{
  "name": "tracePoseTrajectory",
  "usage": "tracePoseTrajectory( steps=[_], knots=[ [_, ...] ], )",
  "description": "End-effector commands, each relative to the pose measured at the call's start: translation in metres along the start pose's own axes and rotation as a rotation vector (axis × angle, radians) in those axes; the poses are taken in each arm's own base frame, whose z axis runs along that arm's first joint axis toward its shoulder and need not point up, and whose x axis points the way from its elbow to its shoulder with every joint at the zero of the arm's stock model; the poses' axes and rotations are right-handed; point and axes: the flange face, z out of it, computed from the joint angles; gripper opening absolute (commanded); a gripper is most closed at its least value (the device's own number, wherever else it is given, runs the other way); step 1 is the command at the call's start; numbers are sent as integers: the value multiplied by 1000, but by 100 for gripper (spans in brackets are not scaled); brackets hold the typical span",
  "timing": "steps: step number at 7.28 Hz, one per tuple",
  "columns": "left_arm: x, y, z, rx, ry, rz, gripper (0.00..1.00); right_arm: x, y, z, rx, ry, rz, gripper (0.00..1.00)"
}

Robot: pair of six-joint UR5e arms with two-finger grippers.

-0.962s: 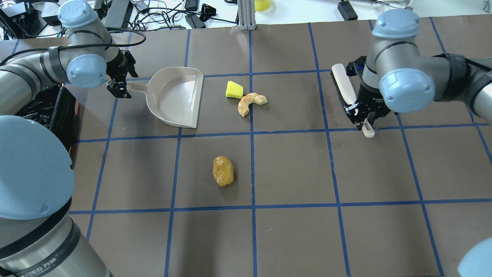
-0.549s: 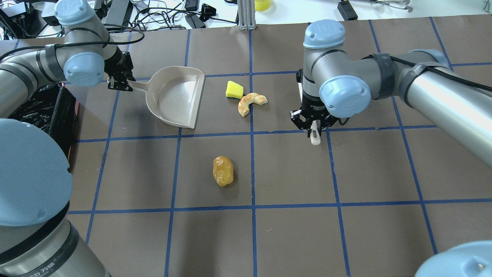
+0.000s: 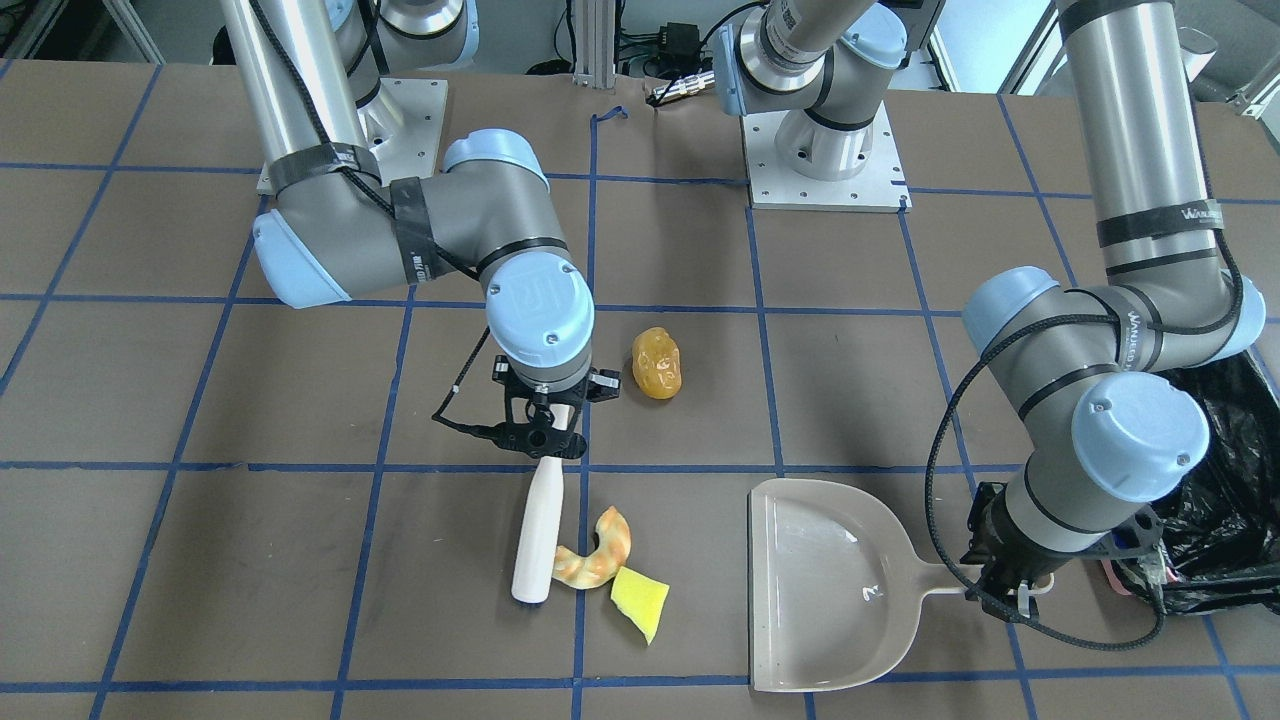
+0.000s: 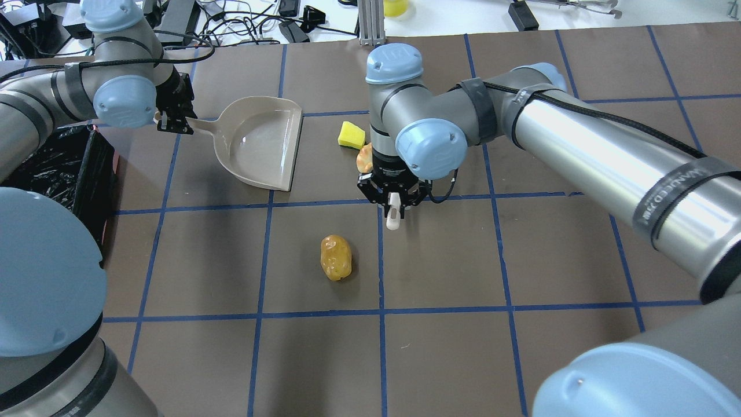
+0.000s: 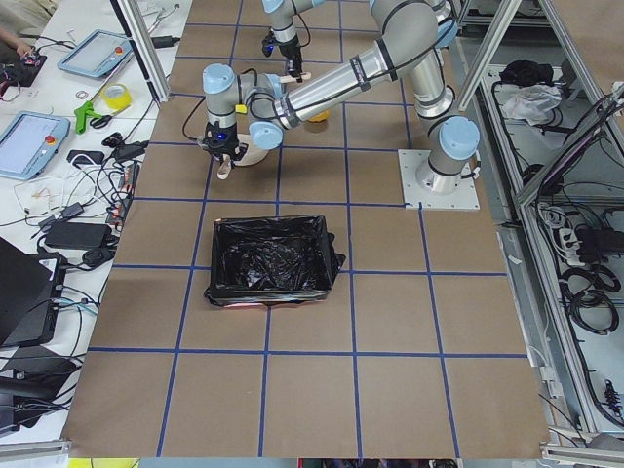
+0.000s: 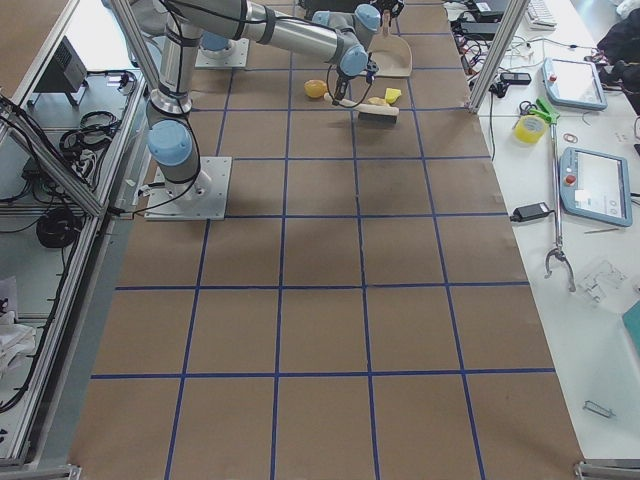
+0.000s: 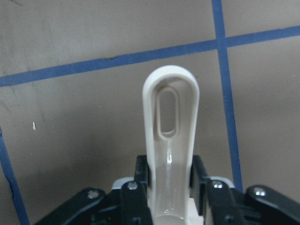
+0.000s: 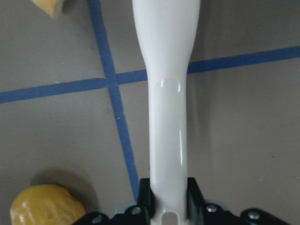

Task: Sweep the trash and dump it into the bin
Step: 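Sweep the yellow sponge and shrimp into the dustpan with the right gripper's brush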

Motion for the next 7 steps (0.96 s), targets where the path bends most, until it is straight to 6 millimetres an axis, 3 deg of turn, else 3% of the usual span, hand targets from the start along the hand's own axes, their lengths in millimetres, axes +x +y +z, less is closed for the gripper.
tracePoseTrajectory(
  steps=[1,3,7],
  knots=[
    [0,13,4,4,-11,-40,0,-45,-12,-1,-18,-3,22,2],
    [-1,11,13,31,-30,-31,0,-70,-16,0,-40,-65,21,2],
    [1,18,11,30,-27,-20,0,-146,-12,5,-24,-123,-51,2]
  ],
)
